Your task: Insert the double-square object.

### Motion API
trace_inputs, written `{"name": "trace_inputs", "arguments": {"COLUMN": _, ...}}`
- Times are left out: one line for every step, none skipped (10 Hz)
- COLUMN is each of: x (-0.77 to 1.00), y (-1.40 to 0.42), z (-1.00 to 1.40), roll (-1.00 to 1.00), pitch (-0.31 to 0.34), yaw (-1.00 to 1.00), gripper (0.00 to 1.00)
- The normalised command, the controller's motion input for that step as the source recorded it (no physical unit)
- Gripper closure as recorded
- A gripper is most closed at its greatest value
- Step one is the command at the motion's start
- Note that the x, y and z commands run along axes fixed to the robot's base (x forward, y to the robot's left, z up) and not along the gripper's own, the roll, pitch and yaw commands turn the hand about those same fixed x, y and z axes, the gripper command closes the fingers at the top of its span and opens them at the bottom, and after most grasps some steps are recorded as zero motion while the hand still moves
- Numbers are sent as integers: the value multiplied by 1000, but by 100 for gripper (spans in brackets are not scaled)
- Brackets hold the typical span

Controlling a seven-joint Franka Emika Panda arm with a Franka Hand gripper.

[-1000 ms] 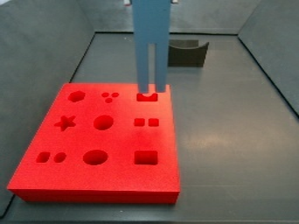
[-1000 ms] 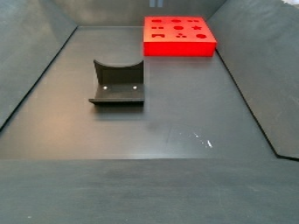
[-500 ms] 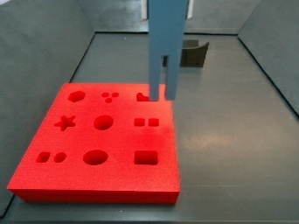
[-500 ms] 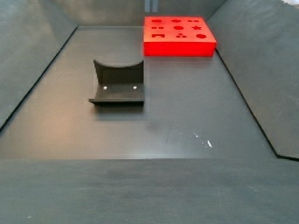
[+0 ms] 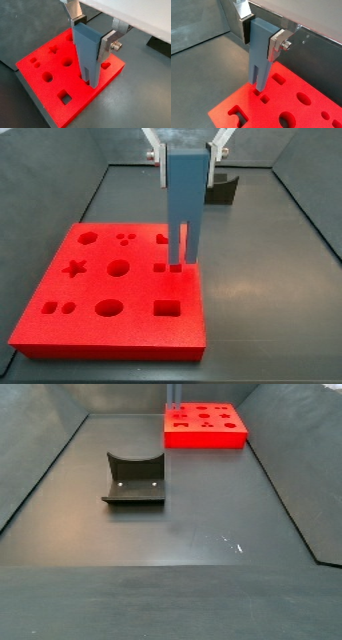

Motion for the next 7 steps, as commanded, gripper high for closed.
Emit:
{"name": "trace_inputs", "arguments": {"x": -189, "y": 14, "z": -149, "roll": 10, "pitch": -10, "yaw": 0, "gripper": 100}}
{"name": "trace_inputs", "arguments": {"x": -197, "y": 3, "z": -126, "roll": 0, "pitch": -29, "yaw": 0, "gripper": 100}}
{"name": "trace_inputs", "arguments": {"x": -214, "y": 0, "z": -111, "roll": 0, "pitch": -26, "yaw": -83, "gripper": 100}}
{"name": "trace_inputs", "arguments": {"x": -77, "y": 0, "z": -14, "roll": 0, "pitch": -7, "yaw": -49, "gripper": 100}}
{"name": "trace_inputs", "arguments": {"x": 0, "y": 0, "z": 0, "roll": 0, "pitch": -4, "yaw": 0, "gripper": 100}}
{"name": "trace_inputs", "arguments": {"x": 0, "y": 0, "z": -40, "roll": 0, "pitch": 0, "yaw": 0, "gripper": 100}}
{"name": "trace_inputs", "arguments": {"x": 17, "y": 0, "z": -129, "roll": 23, "pitch": 0, "yaw": -151, "gripper": 100}}
